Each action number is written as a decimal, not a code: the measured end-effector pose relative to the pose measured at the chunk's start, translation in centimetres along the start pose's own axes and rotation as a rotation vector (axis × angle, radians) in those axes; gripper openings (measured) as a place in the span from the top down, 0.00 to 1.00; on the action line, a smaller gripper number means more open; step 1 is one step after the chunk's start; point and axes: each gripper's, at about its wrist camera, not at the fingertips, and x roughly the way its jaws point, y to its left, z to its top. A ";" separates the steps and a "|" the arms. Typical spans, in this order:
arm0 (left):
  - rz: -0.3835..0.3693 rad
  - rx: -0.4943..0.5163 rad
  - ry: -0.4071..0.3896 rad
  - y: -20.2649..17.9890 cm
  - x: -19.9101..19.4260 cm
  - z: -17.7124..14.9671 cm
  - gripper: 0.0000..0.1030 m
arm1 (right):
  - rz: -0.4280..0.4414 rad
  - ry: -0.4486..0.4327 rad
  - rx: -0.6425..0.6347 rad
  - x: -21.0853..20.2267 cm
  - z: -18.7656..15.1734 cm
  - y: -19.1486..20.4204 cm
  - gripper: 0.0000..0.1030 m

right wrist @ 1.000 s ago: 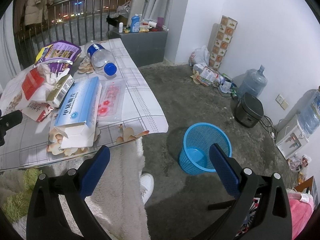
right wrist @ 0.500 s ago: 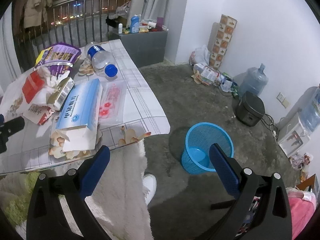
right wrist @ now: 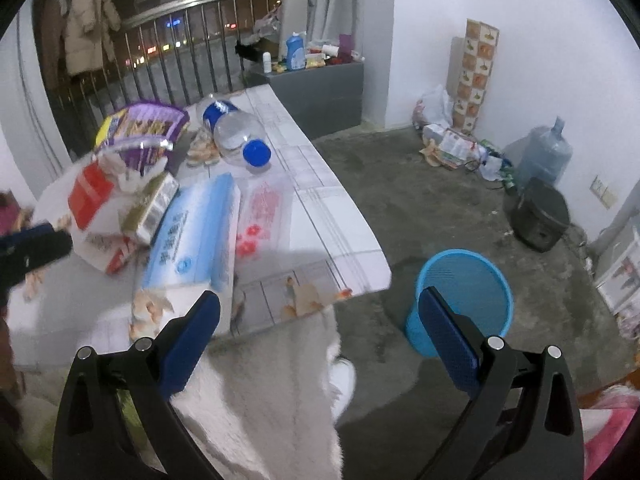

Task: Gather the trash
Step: 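Grasp the clear plastic tray beside the blue box with the right gripper, then carry the clear tray to the blue wastebasket and open the right gripper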

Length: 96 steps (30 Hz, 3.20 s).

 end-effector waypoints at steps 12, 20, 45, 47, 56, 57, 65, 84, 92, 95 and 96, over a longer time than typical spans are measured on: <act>-0.187 0.081 0.125 -2.7 4.7 -0.4 0.09 | 0.243 0.076 0.113 5.0 2.0 -0.9 0.32; -0.233 0.069 0.206 -2.9 6.9 -0.7 0.32 | 0.354 0.182 0.231 7.1 1.0 -2.0 0.52; -0.117 0.164 0.299 -5.4 11.5 -0.6 0.60 | 0.376 0.213 0.230 10.4 1.7 -1.4 0.94; -0.098 0.158 0.297 -5.3 11.6 -0.5 0.68 | 0.377 0.204 0.231 10.2 1.7 -1.6 0.95; -0.107 0.109 0.282 -4.5 10.4 -0.7 0.79 | 0.355 0.140 0.234 7.9 1.7 -2.6 0.96; -0.109 0.106 0.277 -4.3 10.1 -0.7 0.80 | 0.350 0.132 0.235 7.5 1.7 -2.8 0.97; -0.129 0.116 0.204 -5.1 7.6 -0.5 0.84 | 0.292 0.046 0.255 3.9 1.2 -5.0 0.98; -0.380 0.314 0.281 -21.0 16.5 8.6 0.89 | -0.020 -0.083 0.541 2.7 -1.4 -19.7 0.98; -0.339 0.486 0.430 -31.4 30.2 8.0 0.87 | -0.138 -0.013 0.732 9.4 -4.2 -26.6 0.97; -0.319 0.530 0.483 -33.7 34.5 6.9 0.47 | -0.181 0.032 0.813 13.1 -6.0 -29.2 0.91; -0.312 0.536 0.477 -34.1 35.5 6.6 0.39 | -0.199 0.052 0.827 14.1 -6.6 -30.1 0.81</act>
